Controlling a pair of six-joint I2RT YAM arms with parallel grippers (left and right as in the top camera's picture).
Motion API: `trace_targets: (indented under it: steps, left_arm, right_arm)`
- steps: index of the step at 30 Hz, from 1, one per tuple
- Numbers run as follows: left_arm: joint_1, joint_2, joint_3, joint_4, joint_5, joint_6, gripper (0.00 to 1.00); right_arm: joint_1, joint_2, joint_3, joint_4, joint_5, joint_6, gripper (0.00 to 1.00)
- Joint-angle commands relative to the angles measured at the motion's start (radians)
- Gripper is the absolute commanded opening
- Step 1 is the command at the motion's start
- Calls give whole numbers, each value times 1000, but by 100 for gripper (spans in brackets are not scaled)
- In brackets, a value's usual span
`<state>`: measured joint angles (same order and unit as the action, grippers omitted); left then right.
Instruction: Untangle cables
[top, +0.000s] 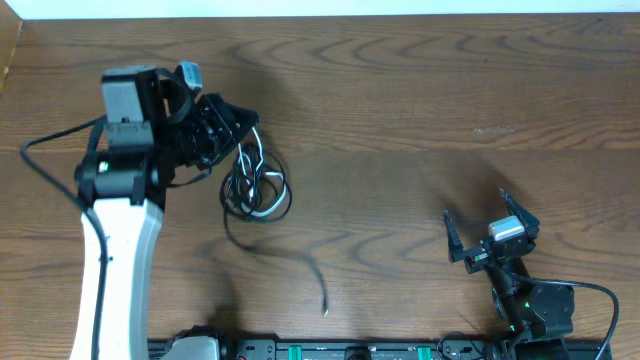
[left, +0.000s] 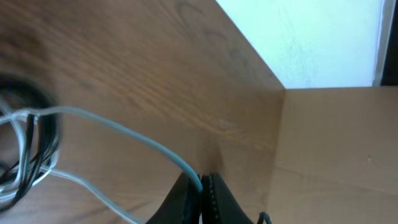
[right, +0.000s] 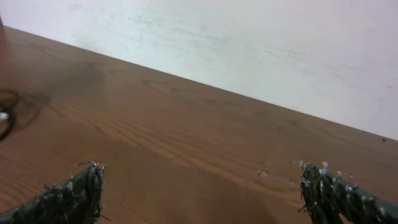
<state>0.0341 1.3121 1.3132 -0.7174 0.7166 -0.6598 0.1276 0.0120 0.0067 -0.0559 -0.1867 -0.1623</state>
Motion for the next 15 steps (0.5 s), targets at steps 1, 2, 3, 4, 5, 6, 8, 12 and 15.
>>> trace_targets:
  steps: [1, 2, 3, 4, 5, 6, 8, 12, 15]
  left_arm:
    - [21, 66, 11, 168, 467, 53, 7]
    - [22, 86, 11, 259, 622, 49, 8]
    - [22, 118, 11, 420, 803, 26, 7]
    - [20, 135, 11, 489, 853, 30, 7]
    - [19, 148, 11, 506, 855, 48, 8]
    - [18, 158, 10, 489, 842, 62, 7]
    - [12, 177, 0, 423, 782, 62, 7]
    - [-8, 197, -45, 193, 584, 120, 7]
    - [-26, 198, -63, -3, 359, 210, 7]
  right_arm:
    - [4, -5, -1, -5, 0, 11, 99]
    - [4, -5, -1, -5, 0, 11, 99]
    - [4, -5, -1, -5, 0, 11, 99]
    - [4, -5, -1, -5, 0, 11, 99]
    - [4, -5, -1, -5, 0, 11, 99]
    - [4, -5, -1, -5, 0, 11, 99]
    - [4, -5, -1, -5, 0, 11, 99]
    - [4, -5, -1, -5, 0, 11, 99]
    - [4, -5, -1, -5, 0, 11, 99]
